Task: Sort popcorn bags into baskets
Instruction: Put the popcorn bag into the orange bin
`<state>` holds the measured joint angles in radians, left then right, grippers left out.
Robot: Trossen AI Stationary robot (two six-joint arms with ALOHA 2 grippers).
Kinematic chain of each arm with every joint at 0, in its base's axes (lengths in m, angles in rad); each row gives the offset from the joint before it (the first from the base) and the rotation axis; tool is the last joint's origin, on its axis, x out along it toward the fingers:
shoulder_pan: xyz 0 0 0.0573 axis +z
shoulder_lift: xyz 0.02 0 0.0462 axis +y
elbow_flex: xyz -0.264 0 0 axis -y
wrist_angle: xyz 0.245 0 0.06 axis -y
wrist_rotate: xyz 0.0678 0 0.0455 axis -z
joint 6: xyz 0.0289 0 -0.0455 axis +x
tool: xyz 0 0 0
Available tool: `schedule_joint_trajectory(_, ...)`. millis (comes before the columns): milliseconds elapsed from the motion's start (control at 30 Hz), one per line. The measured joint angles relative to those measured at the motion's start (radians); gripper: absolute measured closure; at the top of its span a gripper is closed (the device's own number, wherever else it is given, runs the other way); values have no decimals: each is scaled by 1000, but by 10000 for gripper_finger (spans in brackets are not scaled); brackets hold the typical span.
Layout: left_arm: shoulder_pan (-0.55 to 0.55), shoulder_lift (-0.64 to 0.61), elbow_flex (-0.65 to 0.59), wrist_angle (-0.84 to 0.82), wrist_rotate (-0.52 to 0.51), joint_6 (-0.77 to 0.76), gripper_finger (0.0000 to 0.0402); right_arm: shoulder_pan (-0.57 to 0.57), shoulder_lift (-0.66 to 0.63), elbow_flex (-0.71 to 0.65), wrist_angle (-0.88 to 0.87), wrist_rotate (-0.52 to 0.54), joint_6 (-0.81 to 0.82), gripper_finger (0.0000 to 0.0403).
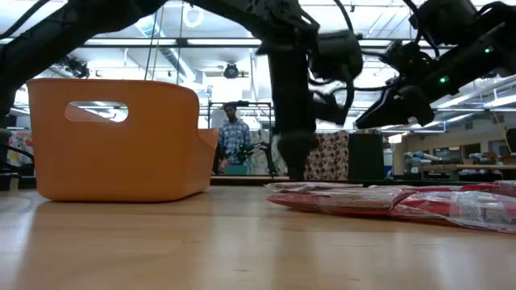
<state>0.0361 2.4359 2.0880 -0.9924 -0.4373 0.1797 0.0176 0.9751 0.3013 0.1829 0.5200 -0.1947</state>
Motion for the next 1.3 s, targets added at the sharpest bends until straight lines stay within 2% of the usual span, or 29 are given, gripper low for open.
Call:
schedule_joint_trajectory(133, -1, 27, 2, 42, -42, 133, 193, 20, -50, 6, -58, 2, 19, 277)
schedule_joint_trajectory(300, 19, 47, 0, 50, -34, 156, 209, 46, -99, 6, -113, -4, 27, 277)
schedule_joint_trajectory(400, 26, 50, 1, 38, 5, 157, 250, 57, -109, 6, -126, -13, 31, 277)
schedule_joint_trajectory(567, 26, 62, 2, 36, 19, 144, 367, 67, -119, 6, -136, -15, 42, 277)
schedule_joint_trajectory(633, 23, 63, 2, 40, 19, 111, 390, 68, -120, 6, -137, -17, 45, 277)
schedule_joint_trajectory(833, 23, 39, -2, 15, 26, 38, 396, 68, -127, 6, -131, -17, 48, 277)
schedule_joint_trajectory(1300, 28, -155, -1, -112, 59, -98, 400, 68, -127, 6, -132, -21, 62, 277)
